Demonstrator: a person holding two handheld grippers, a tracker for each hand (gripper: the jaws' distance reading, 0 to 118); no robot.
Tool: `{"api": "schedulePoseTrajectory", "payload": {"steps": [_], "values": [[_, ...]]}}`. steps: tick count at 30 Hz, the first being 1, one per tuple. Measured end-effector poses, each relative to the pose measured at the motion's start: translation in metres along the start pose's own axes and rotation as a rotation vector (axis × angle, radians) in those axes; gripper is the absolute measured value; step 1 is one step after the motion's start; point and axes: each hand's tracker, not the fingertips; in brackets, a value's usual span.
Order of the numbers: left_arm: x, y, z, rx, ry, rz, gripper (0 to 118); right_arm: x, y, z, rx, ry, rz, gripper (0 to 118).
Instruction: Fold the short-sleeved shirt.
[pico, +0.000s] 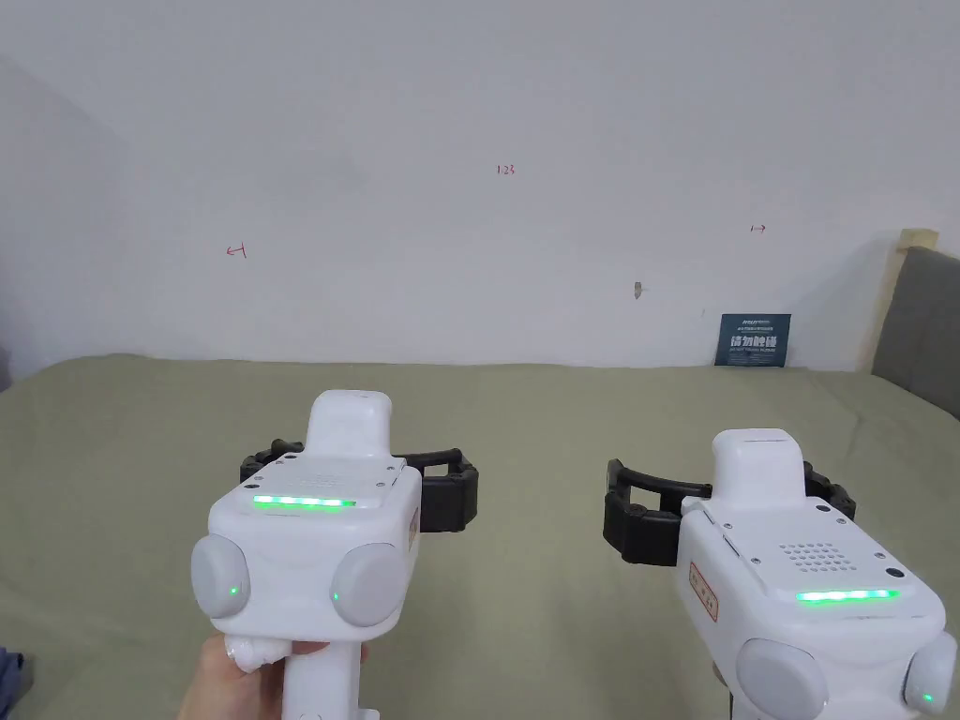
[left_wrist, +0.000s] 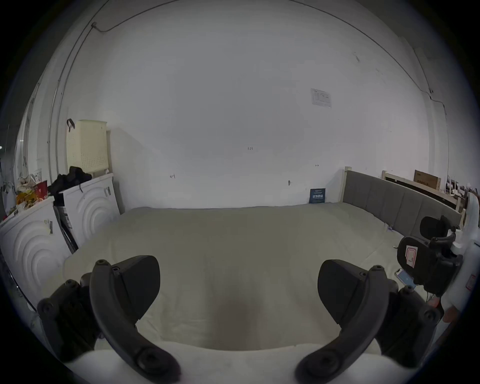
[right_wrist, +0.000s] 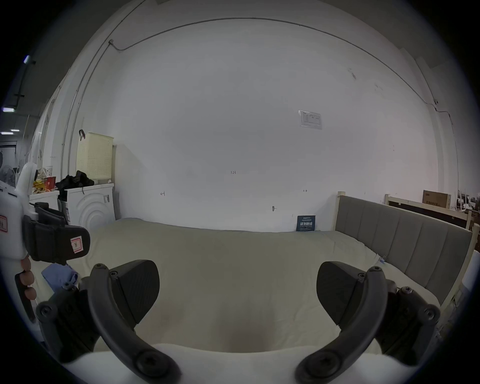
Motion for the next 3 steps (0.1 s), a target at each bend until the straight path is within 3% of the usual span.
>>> {"api": "schedulePoseTrajectory", "payload": {"steps": [3], "values": [[-0.0014, -0.0002, -0.0023, -0.003, 0.026, 0.003, 118, 0.0004, -0.0004, -0.0005, -0.003, 0.002, -0.001, 118]]}}
